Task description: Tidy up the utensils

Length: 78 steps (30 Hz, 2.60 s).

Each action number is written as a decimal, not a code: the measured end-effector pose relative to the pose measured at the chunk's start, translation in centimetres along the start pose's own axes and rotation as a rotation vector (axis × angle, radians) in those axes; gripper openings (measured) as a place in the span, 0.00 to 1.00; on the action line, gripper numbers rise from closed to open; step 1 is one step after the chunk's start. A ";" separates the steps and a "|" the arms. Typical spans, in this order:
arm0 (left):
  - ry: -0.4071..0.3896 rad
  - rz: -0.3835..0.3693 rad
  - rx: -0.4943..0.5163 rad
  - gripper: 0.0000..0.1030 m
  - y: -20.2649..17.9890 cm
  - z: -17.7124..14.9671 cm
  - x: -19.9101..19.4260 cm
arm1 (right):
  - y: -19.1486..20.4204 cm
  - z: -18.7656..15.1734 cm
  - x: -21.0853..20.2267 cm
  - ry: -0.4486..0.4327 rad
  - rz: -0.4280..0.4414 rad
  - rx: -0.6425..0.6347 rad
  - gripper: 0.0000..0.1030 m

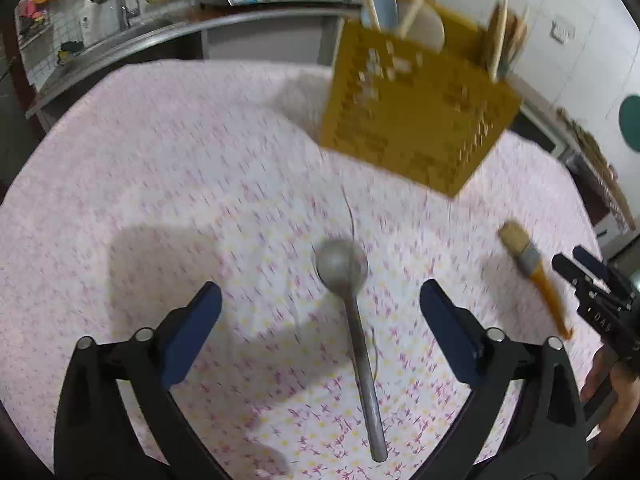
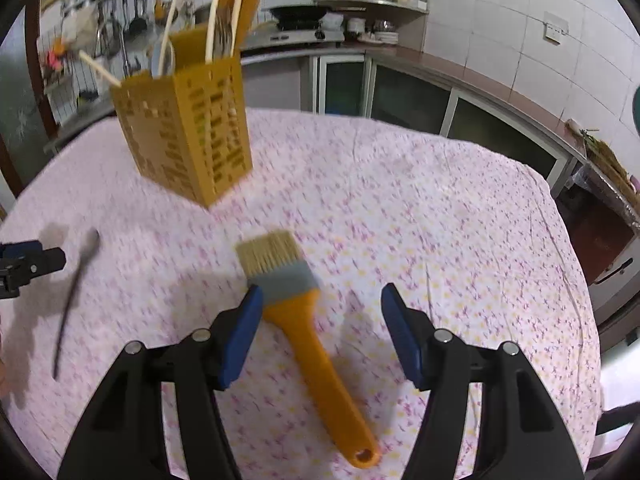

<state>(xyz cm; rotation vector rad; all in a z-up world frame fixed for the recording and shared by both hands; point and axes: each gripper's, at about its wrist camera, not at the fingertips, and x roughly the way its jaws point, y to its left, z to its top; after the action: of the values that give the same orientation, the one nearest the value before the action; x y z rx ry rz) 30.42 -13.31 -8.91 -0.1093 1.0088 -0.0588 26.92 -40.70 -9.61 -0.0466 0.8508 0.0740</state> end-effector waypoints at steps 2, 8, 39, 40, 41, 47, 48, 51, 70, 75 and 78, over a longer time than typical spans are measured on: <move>0.022 0.016 0.028 0.81 -0.6 -0.5 0.9 | -0.1 -0.6 0.4 0.018 0.000 -0.016 0.59; 0.093 0.031 0.043 0.69 -1.2 -0.5 3.3 | -0.2 -1.1 1.6 0.049 0.018 -0.034 0.59; 0.086 -0.014 0.190 0.32 0.9 4.5 3.3 | 1.3 0.9 -2.1 -0.040 0.127 0.124 0.21; 0.062 -0.013 0.196 0.32 0.6 4.7 2.6 | 1.4 0.9 -2.6 -0.065 0.126 0.136 0.21; 0.029 -0.014 0.204 0.32 0.7 4.8 1.9 | 1.6 0.9 -3.3 -0.099 0.124 0.149 0.21; -0.131 -0.044 0.229 0.32 1.0 5.3 -2.3 | 3.0 1.3 -5.0 -0.195 0.101 0.173 0.20; -0.158 -0.049 0.238 0.32 1.0 5.3 -3.1 | 3.2 1.4 -5.3 -0.204 0.098 0.175 0.19; -0.209 -0.059 0.259 0.32 0.8 5.5 -5.0 | 3.6 1.9 -5.9 -0.236 0.095 0.186 0.13; -0.243 -0.088 0.298 0.03 1.6 9.1 -6.4 | 3.7 4.5 -0.9 -0.114 0.093 0.186 0.10; -0.184 -0.080 0.233 0.07 3.5 9.9 -4.2 | 3.3 3.9 1.0 -0.067 0.077 0.184 0.10; -0.129 -0.080 0.190 0.30 5.1 10.0 -2.6 | 2.8 3.8 1.7 -0.052 0.076 0.192 0.12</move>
<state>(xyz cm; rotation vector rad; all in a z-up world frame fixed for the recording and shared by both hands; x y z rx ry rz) 37.51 -7.37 -2.01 0.0202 0.8653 -0.2176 30.69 -37.60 -8.39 0.1674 0.8045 0.0638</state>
